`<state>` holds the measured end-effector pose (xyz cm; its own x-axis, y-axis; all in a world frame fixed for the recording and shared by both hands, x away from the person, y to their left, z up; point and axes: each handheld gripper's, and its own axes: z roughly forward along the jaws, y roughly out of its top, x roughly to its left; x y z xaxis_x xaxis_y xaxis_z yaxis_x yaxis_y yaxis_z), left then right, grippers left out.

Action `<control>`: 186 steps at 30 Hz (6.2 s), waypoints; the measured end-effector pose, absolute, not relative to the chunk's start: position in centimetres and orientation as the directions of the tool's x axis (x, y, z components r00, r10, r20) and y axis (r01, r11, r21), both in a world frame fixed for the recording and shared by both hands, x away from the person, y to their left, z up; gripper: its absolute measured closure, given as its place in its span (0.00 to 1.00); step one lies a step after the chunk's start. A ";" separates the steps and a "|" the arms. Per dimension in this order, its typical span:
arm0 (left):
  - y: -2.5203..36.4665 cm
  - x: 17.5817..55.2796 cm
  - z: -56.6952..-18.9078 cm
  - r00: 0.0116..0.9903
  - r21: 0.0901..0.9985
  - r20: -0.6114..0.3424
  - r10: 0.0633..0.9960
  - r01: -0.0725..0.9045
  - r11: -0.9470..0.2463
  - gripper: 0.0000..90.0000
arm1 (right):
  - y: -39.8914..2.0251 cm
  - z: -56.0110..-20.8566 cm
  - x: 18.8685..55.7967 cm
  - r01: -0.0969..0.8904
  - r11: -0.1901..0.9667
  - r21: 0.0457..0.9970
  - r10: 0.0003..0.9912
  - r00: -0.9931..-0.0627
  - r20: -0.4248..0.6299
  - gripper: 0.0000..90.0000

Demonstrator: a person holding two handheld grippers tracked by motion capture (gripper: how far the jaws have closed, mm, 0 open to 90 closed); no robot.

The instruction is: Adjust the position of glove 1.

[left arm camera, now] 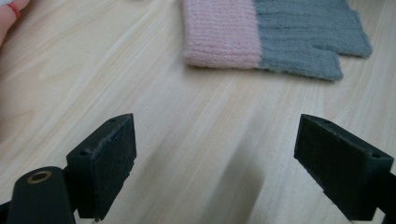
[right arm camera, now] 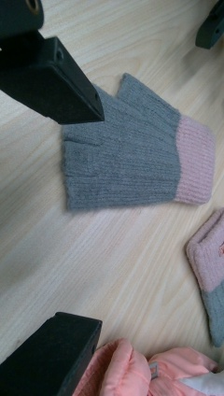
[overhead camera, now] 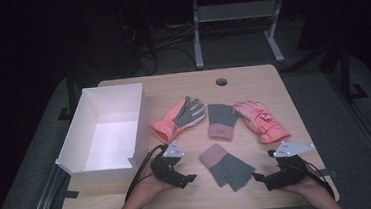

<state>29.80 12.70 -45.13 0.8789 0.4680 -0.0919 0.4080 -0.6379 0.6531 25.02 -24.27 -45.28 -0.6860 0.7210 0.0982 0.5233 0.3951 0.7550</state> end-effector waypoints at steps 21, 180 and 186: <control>12.7 30.6 -43.9 0.873 0.666 -0.175 0.456 0.446 -0.597 0.61 | -22.6 -45.0 24.9 0.544 0.429 0.721 0.683 -0.718 0.135 0.36; 12.2 28.8 -44.7 0.896 0.620 -0.186 0.404 0.426 -0.659 0.37 | -13.1 -43.6 37.7 0.506 0.460 0.730 0.647 -0.754 0.114 1.00; 13.0 28.5 -44.8 0.885 0.621 -0.152 0.441 0.432 -0.653 0.20 | -12.4 -44.0 40.3 0.518 0.481 0.707 0.682 -0.728 0.070 1.00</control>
